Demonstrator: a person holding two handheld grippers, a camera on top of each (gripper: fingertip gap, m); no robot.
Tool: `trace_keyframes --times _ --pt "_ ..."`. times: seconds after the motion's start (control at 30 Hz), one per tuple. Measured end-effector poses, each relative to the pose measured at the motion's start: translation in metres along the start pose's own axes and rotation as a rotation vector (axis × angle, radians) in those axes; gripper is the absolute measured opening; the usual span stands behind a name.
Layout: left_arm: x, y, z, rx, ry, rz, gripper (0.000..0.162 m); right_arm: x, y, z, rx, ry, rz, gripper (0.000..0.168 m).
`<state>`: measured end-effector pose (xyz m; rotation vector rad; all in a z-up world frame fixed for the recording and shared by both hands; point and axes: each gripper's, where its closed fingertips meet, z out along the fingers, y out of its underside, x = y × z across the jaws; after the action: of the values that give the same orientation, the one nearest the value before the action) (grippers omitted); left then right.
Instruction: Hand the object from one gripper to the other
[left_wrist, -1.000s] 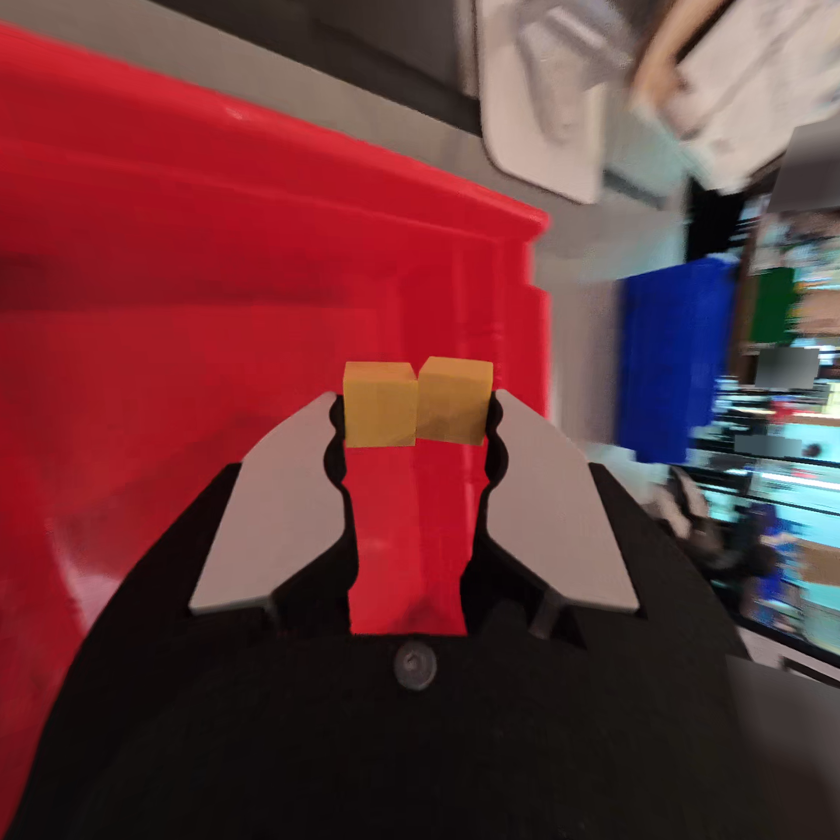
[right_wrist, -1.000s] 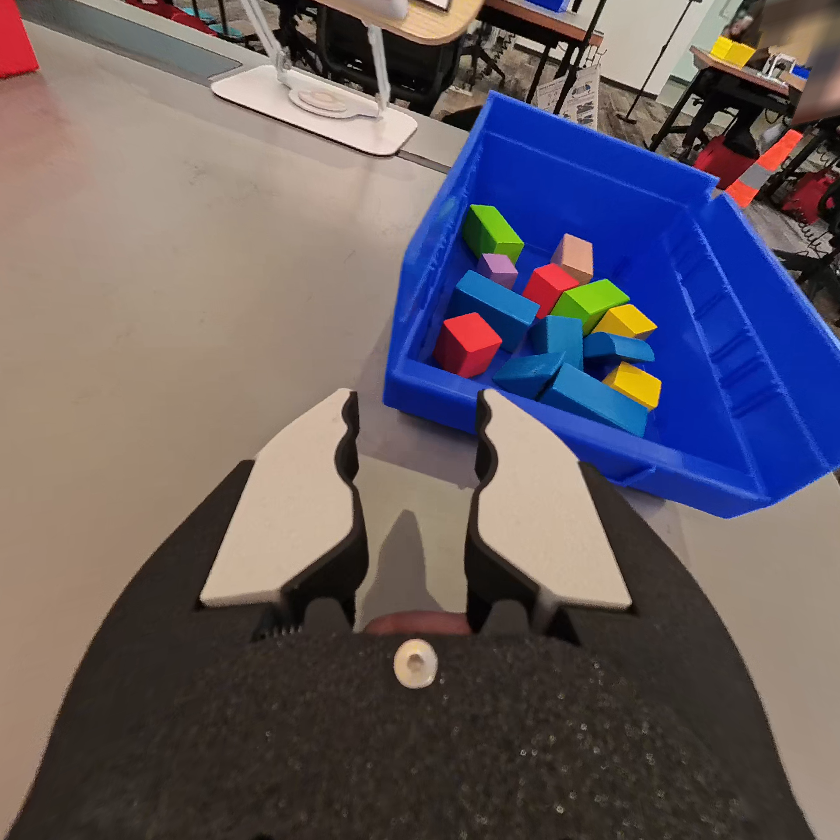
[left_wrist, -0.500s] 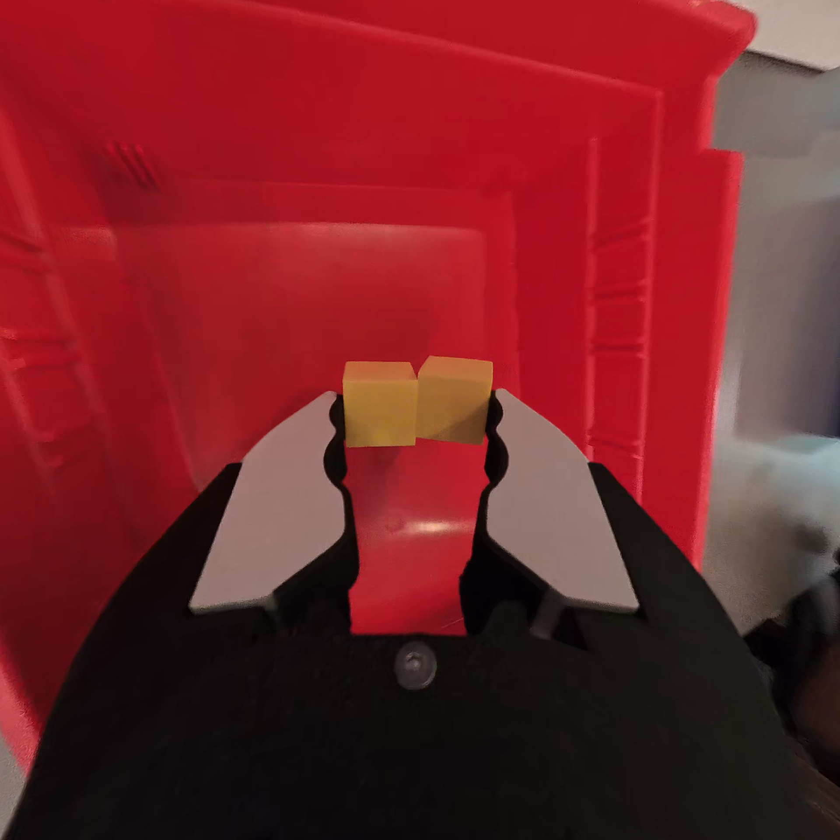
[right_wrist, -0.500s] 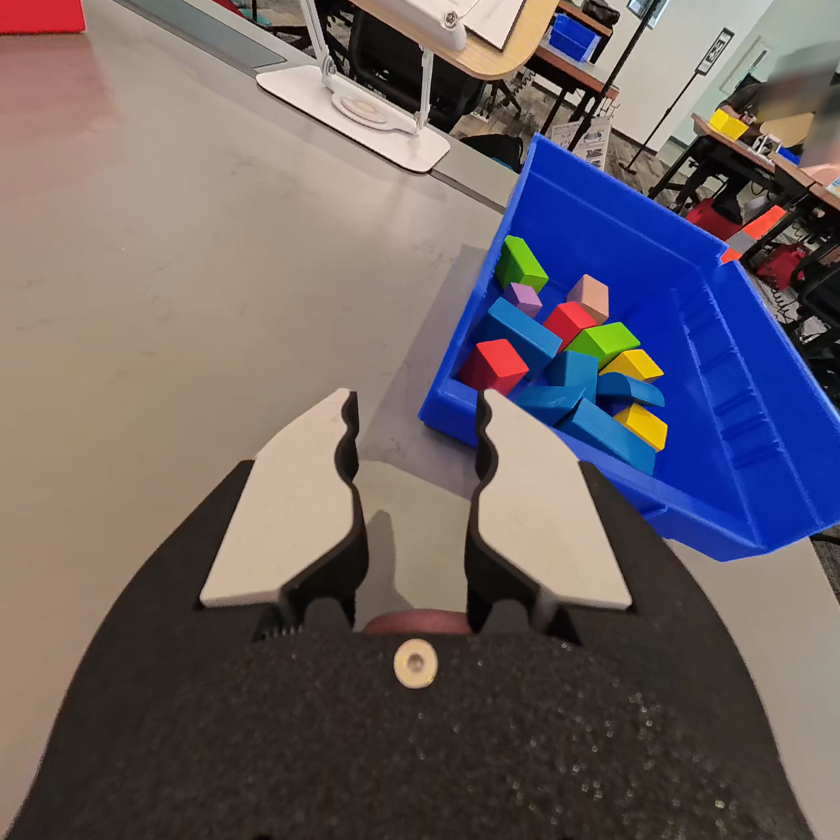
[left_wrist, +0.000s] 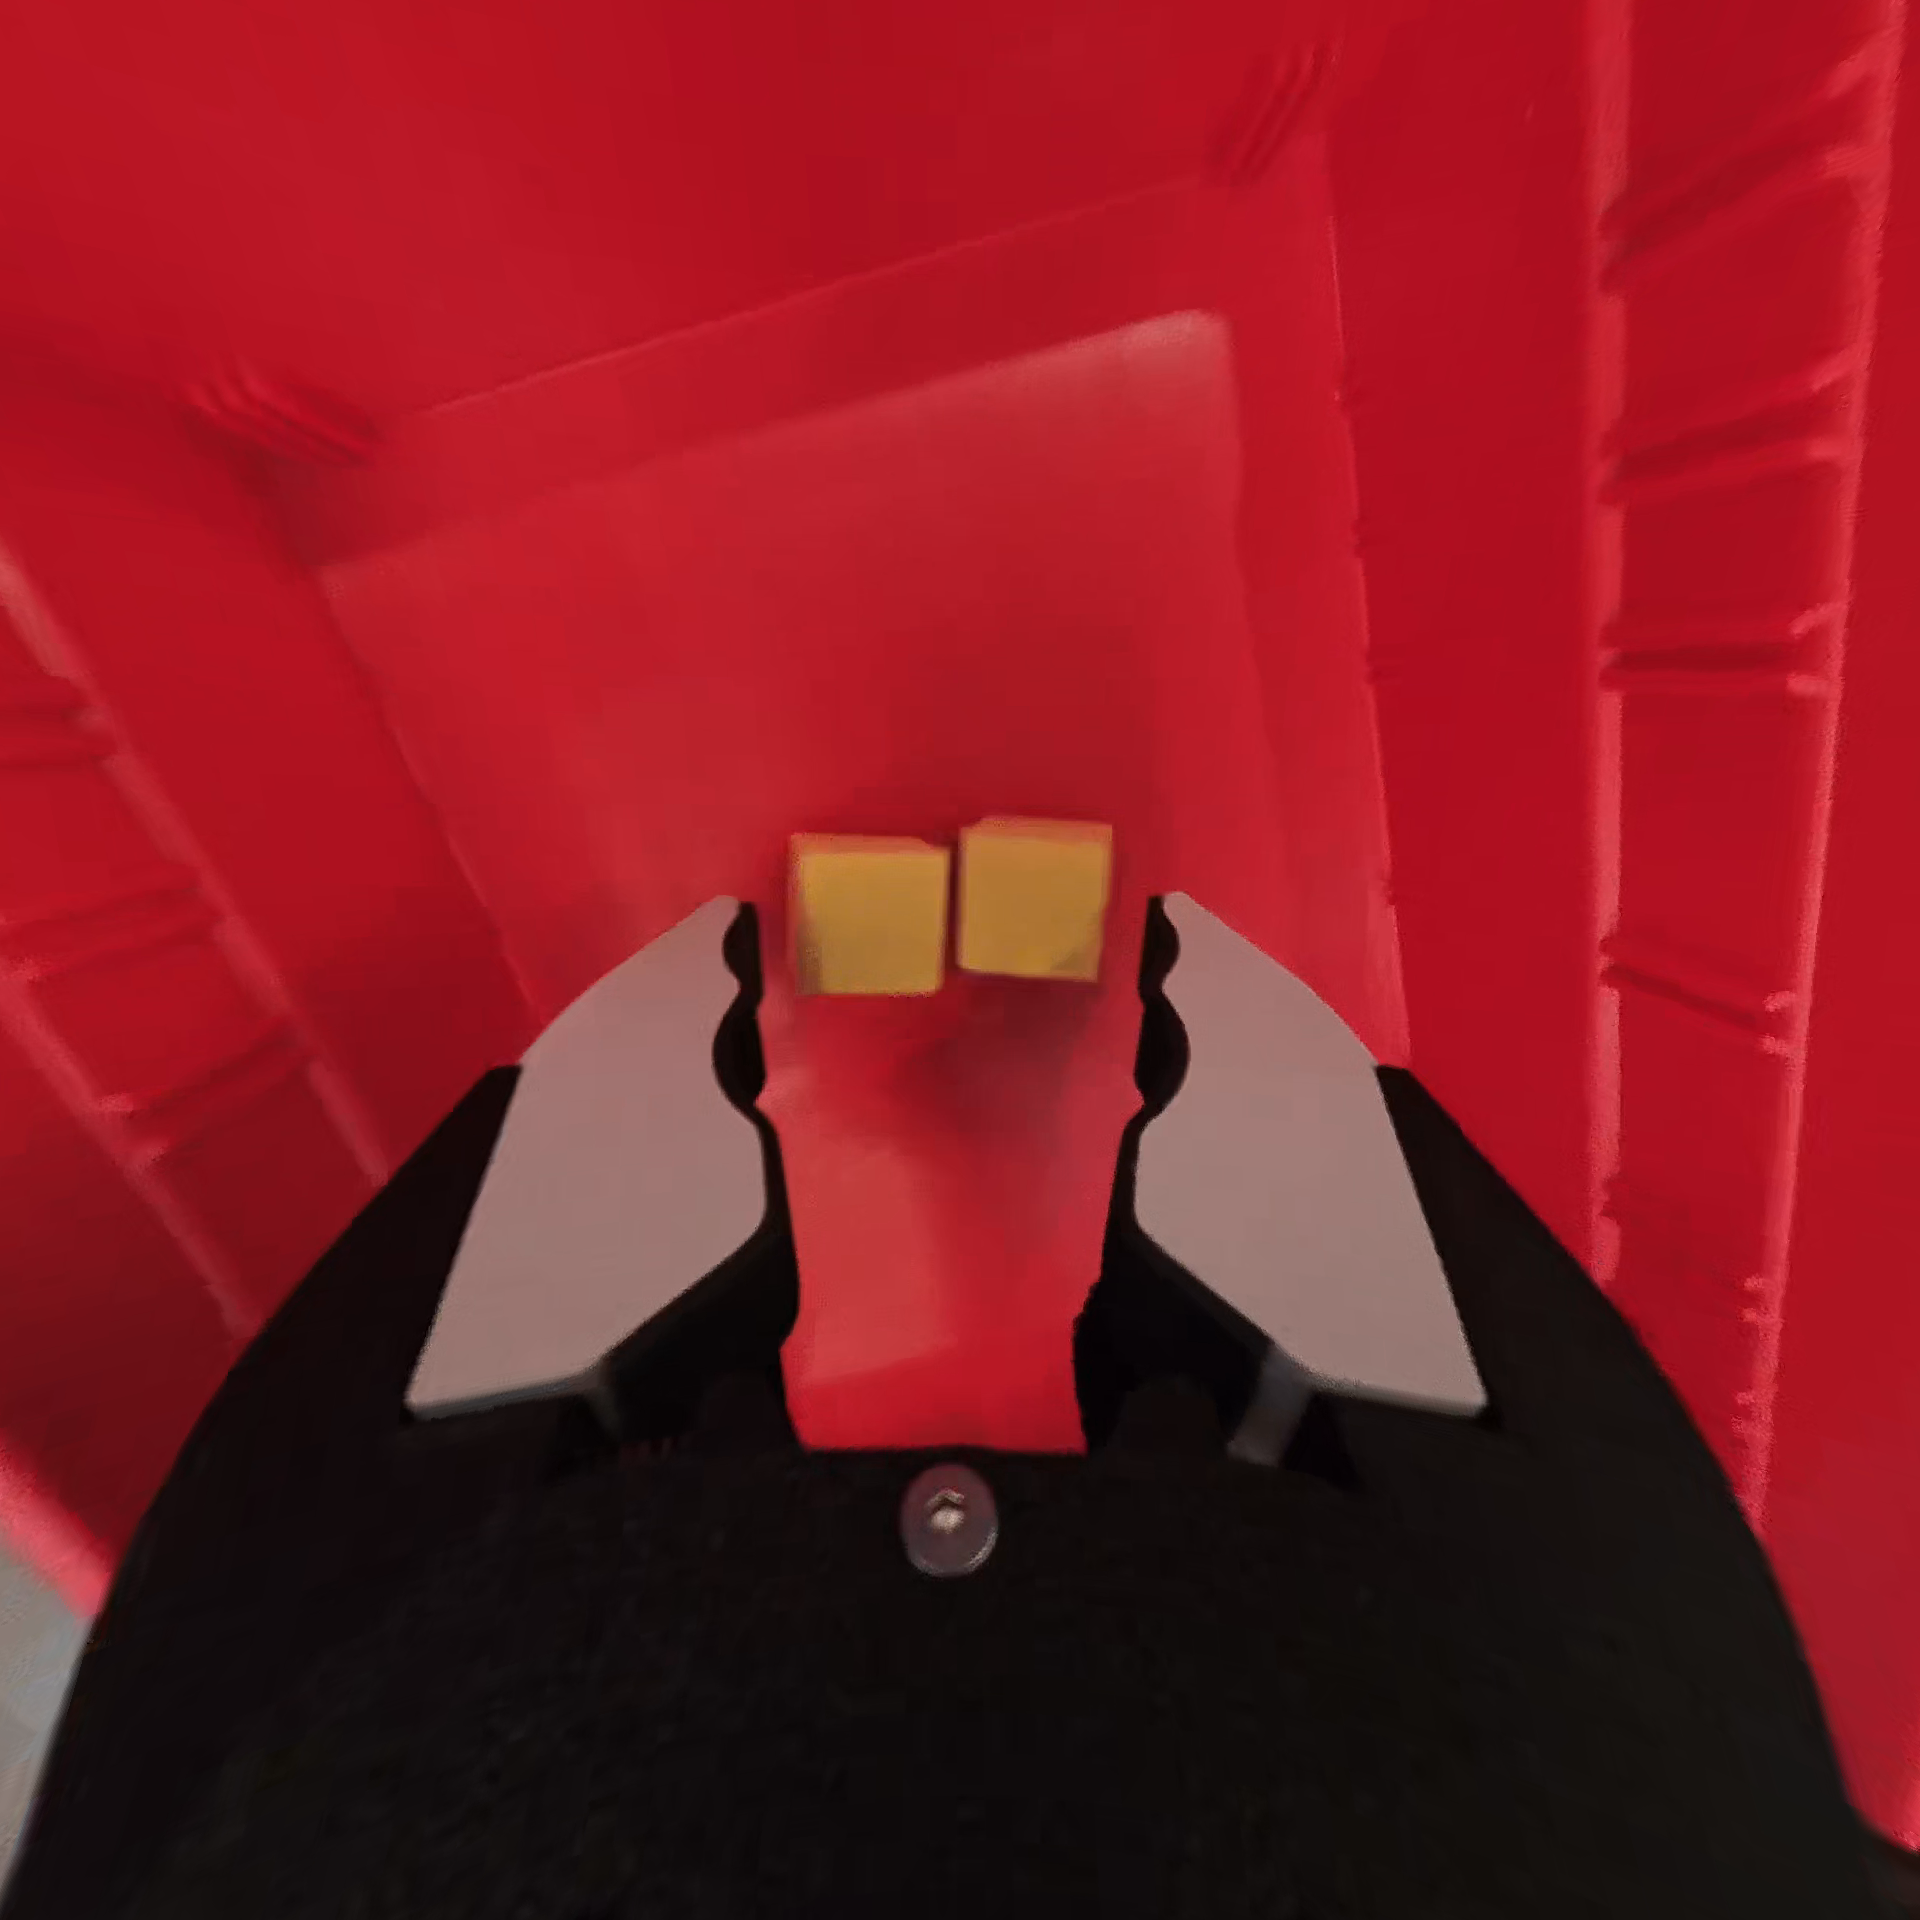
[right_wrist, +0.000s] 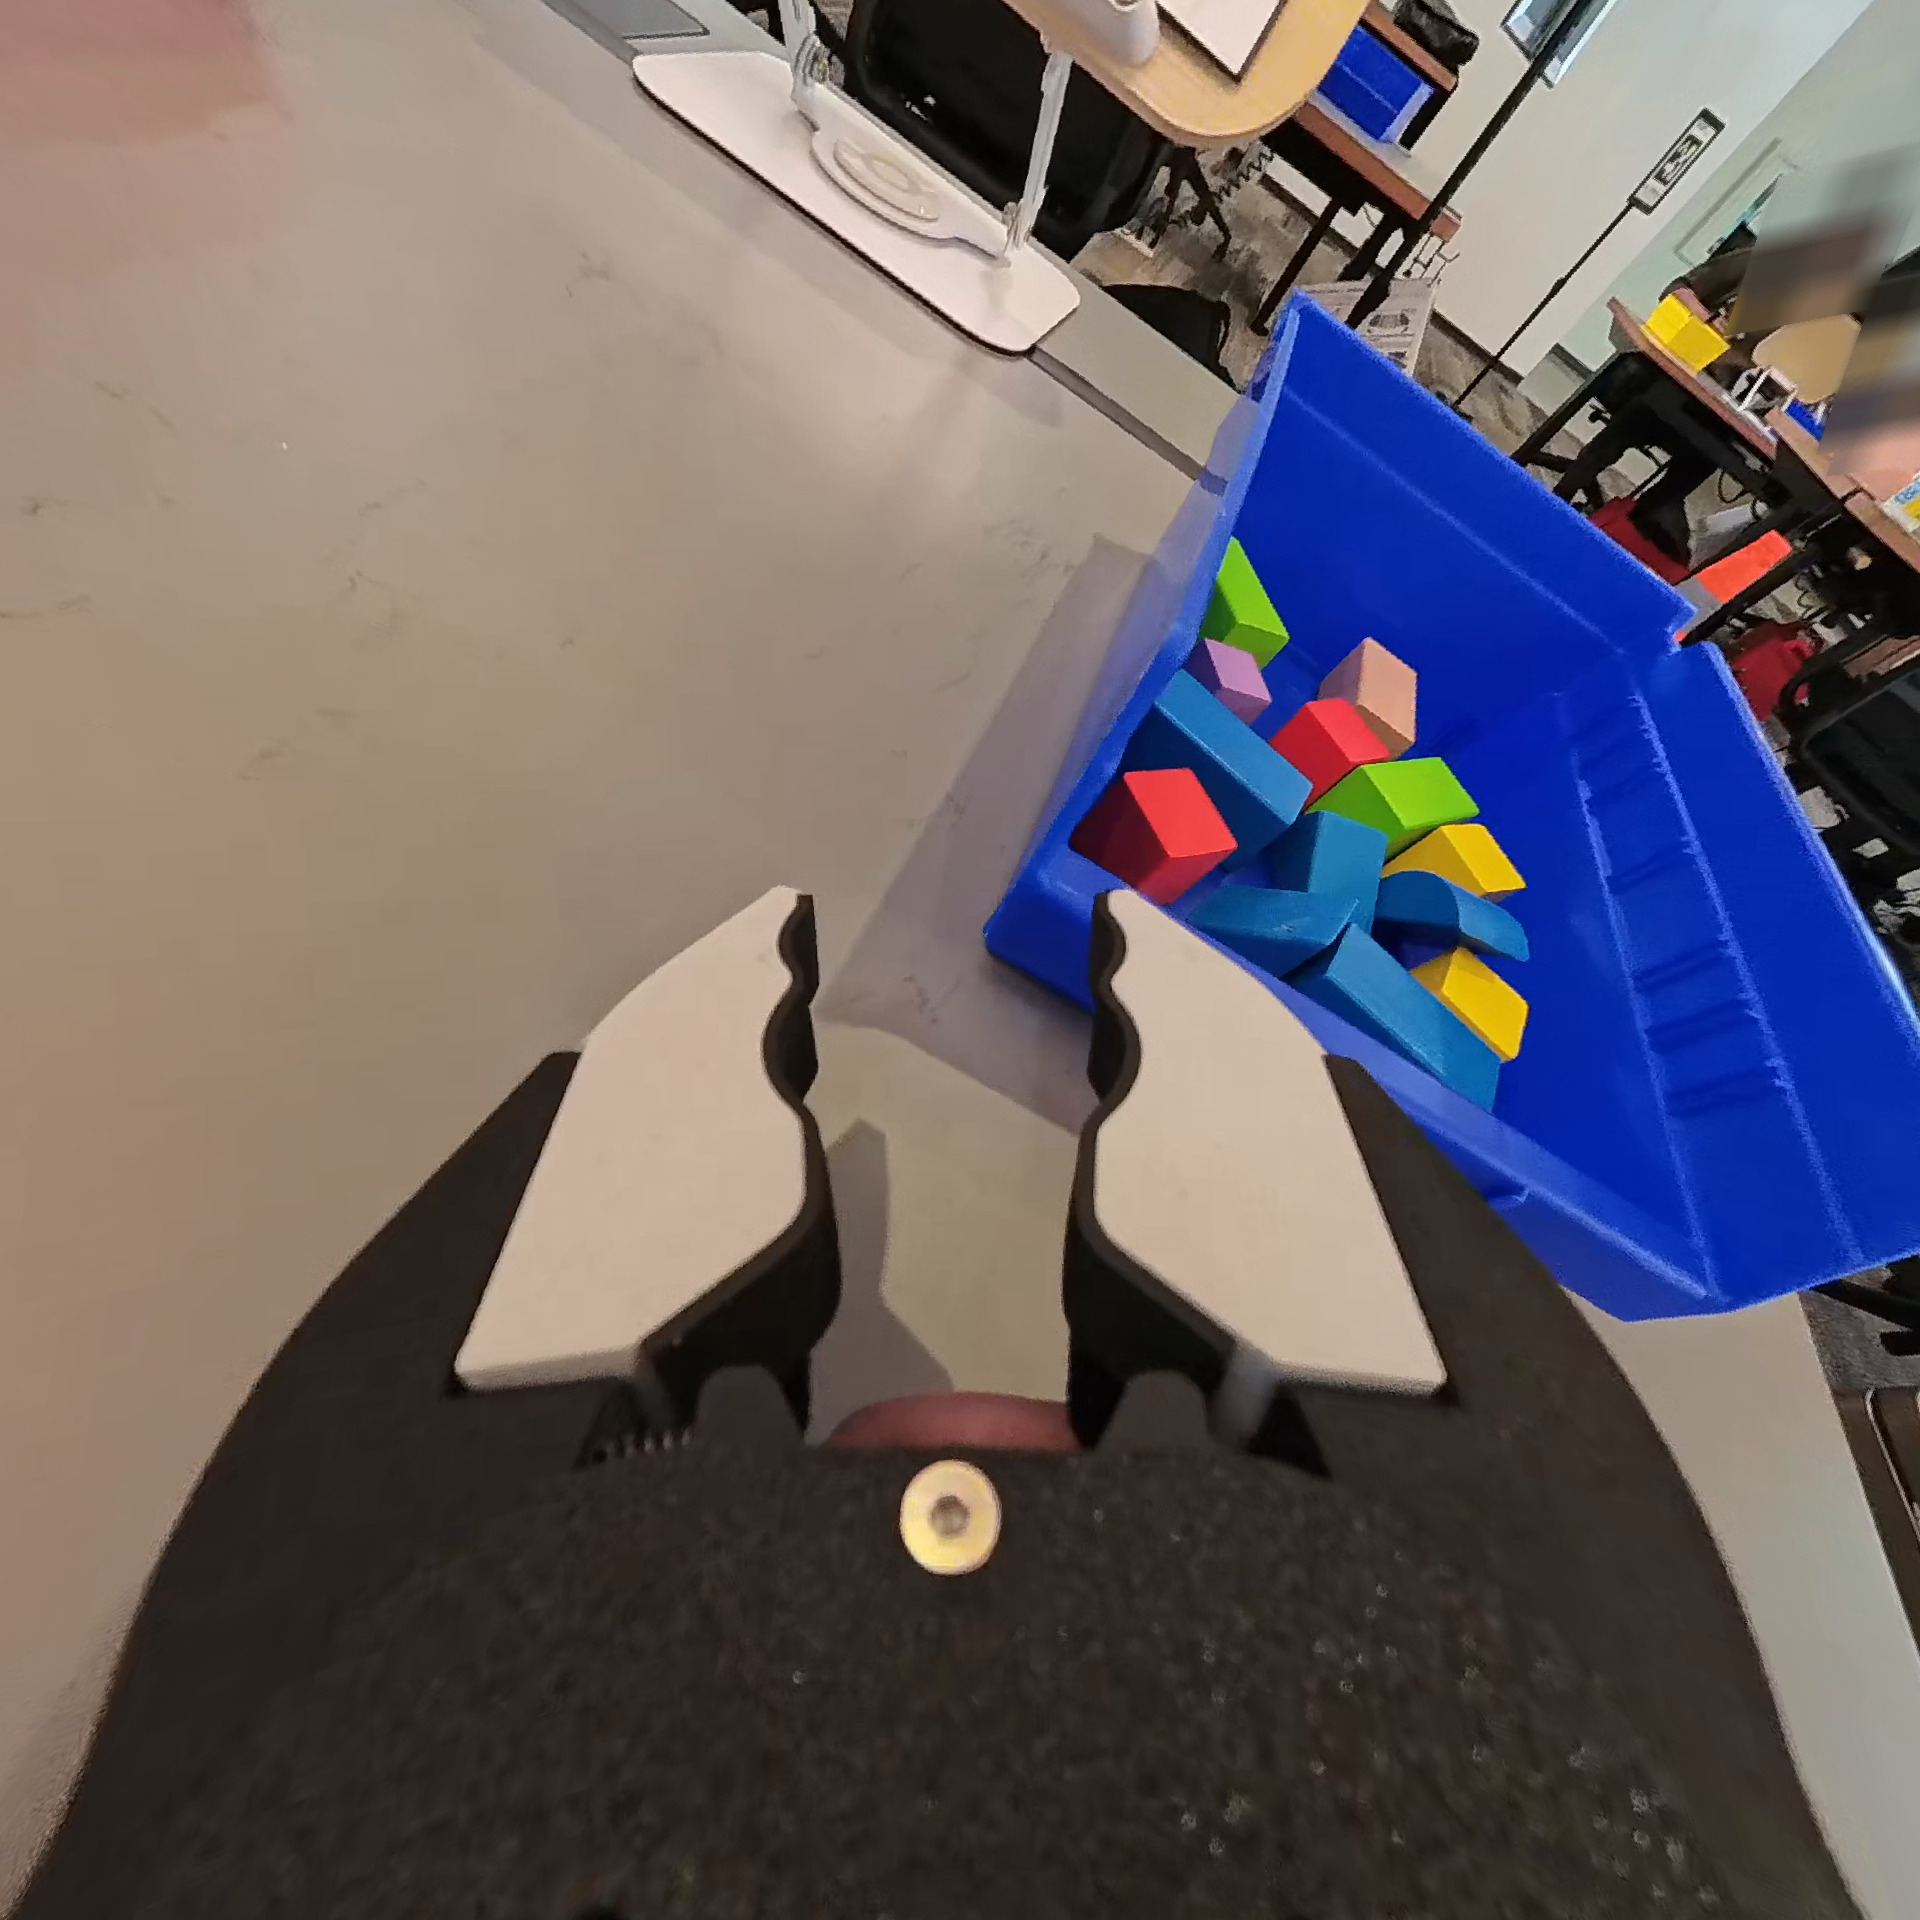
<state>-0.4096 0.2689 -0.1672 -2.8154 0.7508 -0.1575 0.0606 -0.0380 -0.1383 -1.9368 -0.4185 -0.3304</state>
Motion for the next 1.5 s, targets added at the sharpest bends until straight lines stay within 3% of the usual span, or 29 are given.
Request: trace_keyframes --times 0.07,0.2,0.37,0.43,0.63,0.77,0.87,1.0,1.1,1.23,1.37,1.5 --pt "-0.001 -0.001 -0.014 0.017 -0.021 0.094 0.071 0.0 0.0 0.0 -0.001 -0.005 0.001 0.05" --pt "0.007 -0.013 -0.043 0.113 -0.044 0.453 0.07 0.001 0.0 -0.001 0.0 0.001 -0.018 0.05" --pt "0.032 -0.003 -0.027 0.076 0.049 0.76 0.06 0.004 -0.001 -0.002 0.004 0.013 -0.025 0.05" --pt "0.031 0.002 -0.014 0.018 0.063 0.793 0.06 0.004 0.0 -0.001 0.004 0.011 -0.02 0.049" --pt "0.024 0.022 0.008 -0.144 0.112 0.817 0.032 0.006 0.003 -0.001 0.0 0.016 -0.019 0.049" --pt "0.027 0.022 -0.006 -0.075 0.079 0.856 0.031 0.007 0.003 -0.001 0.0 0.02 -0.018 0.049" --pt "0.034 0.011 -0.036 0.081 0.131 0.729 0.031 0.005 -0.003 -0.003 0.028 0.014 -0.02 0.047" --pt "0.075 -0.007 -0.095 0.417 0.476 0.365 0.031 -0.018 -0.04 -0.005 0.17 -0.107 -0.017 0.046" --pt "0.119 -0.008 -0.131 0.543 0.833 0.093 0.031 -0.059 -0.089 -0.003 0.3 -0.313 -0.085 0.047" --pt "0.2 0.011 -0.165 0.452 1.314 -0.056 0.031 -0.1 -0.157 0.008 0.453 -0.444 -0.29 0.047" --pt "0.271 0.036 -0.173 0.32 1.514 -0.007 0.031 -0.127 -0.217 0.009 0.594 -0.542 -0.327 0.047" --pt "0.323 0.058 -0.175 0.22 1.618 0.036 0.031 -0.144 -0.241 0.005 0.663 -0.582 -0.361 0.047"
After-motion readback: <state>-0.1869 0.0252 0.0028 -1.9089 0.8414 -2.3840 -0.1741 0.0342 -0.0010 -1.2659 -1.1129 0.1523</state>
